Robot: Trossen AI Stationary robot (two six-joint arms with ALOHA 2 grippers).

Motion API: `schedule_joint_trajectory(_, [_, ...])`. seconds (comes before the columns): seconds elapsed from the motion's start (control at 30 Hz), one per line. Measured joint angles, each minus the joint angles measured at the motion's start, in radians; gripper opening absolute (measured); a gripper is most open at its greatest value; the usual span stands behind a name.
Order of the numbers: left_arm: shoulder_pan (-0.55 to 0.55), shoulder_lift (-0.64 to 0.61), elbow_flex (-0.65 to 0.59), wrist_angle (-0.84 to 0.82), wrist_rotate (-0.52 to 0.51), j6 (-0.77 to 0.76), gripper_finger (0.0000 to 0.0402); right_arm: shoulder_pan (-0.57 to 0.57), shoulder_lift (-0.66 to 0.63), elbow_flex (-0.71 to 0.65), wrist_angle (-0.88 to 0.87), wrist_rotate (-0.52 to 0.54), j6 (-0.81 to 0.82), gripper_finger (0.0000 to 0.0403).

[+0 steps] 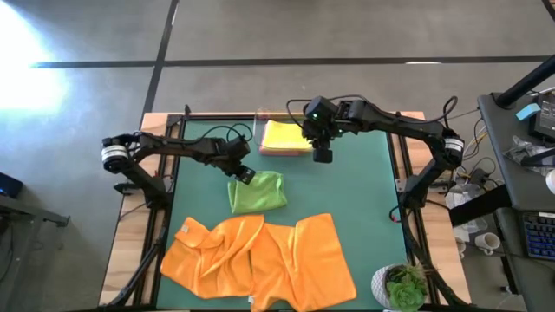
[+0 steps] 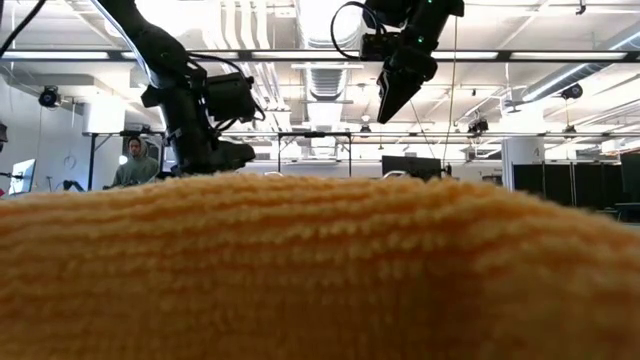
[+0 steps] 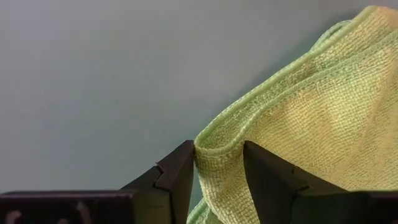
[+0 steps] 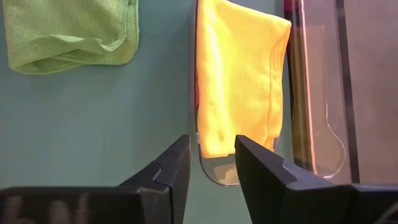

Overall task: Fold microfiber towels
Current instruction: Fold the green microfiber towel

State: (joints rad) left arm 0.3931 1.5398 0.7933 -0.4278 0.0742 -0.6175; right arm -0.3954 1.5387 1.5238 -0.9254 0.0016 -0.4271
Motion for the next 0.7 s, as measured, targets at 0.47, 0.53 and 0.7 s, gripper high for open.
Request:
schedule_joint_trajectory(0.47, [-0.001, -0.012, 0.015, -0.004, 0.052, 0.048, 0.0009, -0.001, 0.000, 0.000, 0.023, 0.000, -0.003, 0.0118])
schedule_joint_trajectory(0.53, [-0.008, -0.027, 0.034, -0.001, 0.088, 0.039, 0.0010, -0.001, 0.000, 0.000, 0.023, 0.000, -0.003, 0.0118])
schedule_joint_trajectory(0.7, [-0.026, -0.091, 0.064, -0.073, 0.110, -0.079, 0.0010, -0.001, 0.000, 0.000, 0.025, 0.000, -0.003, 0.0118])
